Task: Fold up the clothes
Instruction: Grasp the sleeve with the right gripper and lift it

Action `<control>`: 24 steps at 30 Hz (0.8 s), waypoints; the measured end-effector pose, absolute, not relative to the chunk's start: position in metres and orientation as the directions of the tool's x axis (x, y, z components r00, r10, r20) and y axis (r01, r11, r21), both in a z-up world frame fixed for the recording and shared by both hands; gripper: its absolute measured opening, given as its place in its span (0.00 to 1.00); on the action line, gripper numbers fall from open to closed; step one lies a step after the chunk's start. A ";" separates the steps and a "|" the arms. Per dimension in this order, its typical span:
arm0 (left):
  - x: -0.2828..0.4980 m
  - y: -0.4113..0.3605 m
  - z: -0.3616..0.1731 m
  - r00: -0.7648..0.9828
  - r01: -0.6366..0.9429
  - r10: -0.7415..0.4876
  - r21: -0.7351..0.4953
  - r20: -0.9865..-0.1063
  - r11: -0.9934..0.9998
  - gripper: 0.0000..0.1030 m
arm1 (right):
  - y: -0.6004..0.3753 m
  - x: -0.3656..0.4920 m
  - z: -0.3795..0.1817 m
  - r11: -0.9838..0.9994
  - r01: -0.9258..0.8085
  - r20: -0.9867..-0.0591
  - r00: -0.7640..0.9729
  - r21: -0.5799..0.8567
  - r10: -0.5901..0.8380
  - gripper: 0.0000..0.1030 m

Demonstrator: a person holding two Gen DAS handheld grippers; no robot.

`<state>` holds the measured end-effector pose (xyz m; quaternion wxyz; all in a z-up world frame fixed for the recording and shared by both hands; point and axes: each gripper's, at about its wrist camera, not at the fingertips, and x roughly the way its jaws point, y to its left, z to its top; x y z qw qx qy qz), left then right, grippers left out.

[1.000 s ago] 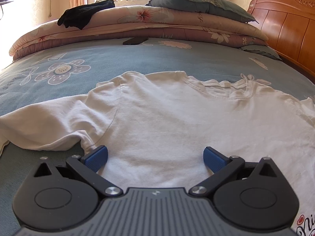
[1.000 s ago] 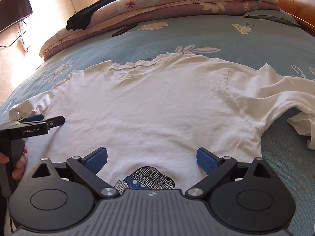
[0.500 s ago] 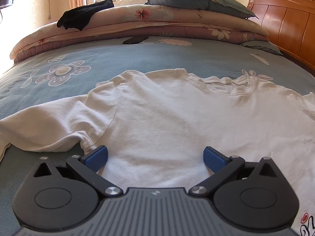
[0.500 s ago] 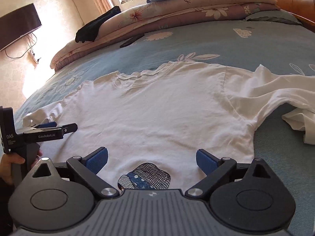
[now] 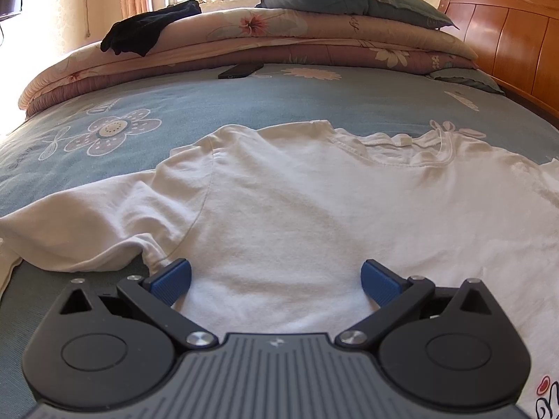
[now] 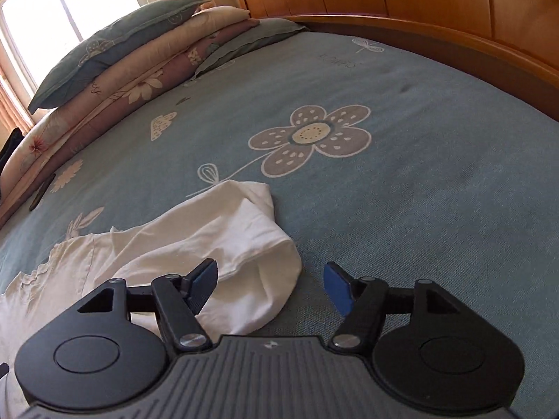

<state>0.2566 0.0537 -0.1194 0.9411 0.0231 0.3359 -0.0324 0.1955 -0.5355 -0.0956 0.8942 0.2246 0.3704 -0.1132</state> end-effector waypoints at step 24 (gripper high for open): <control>0.255 0.056 -0.121 0.774 0.076 -0.041 0.027 -0.631 0.997 1.00 | -0.484 0.221 -0.063 0.923 0.378 -0.509 0.781 -0.075 -0.362 0.08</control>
